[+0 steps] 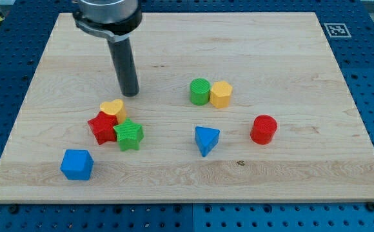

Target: Move your arm towards center

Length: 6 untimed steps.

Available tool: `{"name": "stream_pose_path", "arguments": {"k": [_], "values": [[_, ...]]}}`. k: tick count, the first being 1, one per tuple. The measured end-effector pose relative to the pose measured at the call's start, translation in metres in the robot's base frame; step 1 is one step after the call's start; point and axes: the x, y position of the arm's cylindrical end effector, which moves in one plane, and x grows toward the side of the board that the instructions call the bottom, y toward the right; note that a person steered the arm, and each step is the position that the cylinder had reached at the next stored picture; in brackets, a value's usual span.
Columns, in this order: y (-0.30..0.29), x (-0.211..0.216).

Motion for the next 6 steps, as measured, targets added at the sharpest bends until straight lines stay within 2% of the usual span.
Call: {"name": "stream_pose_path", "arguments": {"k": [3,4,6], "values": [[-0.007,0.058],[-0.018,0.044],[0.043,-0.03]]}}
